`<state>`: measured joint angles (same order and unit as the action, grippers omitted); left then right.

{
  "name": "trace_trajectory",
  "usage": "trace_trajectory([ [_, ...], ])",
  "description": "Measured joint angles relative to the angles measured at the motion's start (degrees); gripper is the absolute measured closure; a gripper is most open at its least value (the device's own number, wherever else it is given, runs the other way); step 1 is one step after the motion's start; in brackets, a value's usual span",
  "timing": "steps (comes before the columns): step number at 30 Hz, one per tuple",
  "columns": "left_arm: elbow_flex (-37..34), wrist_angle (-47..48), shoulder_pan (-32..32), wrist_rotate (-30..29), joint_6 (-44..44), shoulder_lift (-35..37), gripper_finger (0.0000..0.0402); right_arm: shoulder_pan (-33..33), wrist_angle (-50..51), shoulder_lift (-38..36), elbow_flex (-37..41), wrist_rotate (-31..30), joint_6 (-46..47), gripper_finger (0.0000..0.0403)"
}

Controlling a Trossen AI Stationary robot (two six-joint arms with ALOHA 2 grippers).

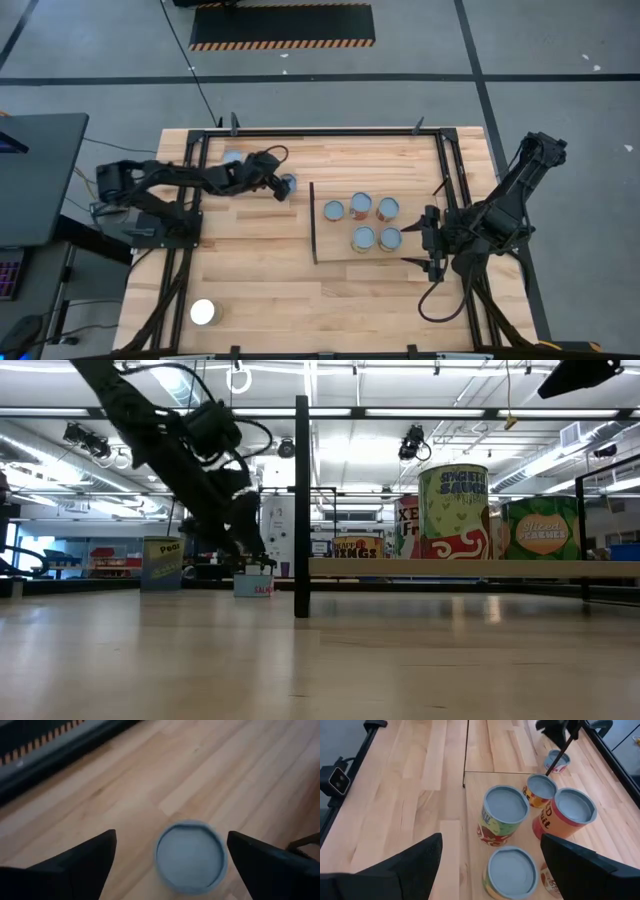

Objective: Pick and place cans onto a shelf
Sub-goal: Put the light blue on the shelf aligned with the yellow can

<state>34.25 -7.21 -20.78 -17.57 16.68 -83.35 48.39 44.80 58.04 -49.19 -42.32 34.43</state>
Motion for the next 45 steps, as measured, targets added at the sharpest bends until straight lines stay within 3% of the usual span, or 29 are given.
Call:
trace_trajectory([
  [3, 3.49, 4.56, -1.37, 0.41, 4.91, -3.95, 0.0015, -0.67, -0.16, 0.0, 0.0, 0.0, -0.08, 0.0056],
  [16, 20.37, 23.09, -6.12, 6.2, 8.55, -12.33, 0.0014, -4.89, -0.65, -0.04, 0.0, 3.33, -0.12, 0.0056],
  [24, 20.88, 22.88, -5.59, 8.72, 10.17, -16.77, 0.0014, -5.12, -0.68, -0.04, 0.0, 3.54, -2.13, 0.0056],
  [45, 20.88, 29.88, -1.2, 9.56, 15.08, -16.79, 0.0027, -5.14, -0.64, -0.04, 0.0, 3.71, -3.53, 0.0056],
])
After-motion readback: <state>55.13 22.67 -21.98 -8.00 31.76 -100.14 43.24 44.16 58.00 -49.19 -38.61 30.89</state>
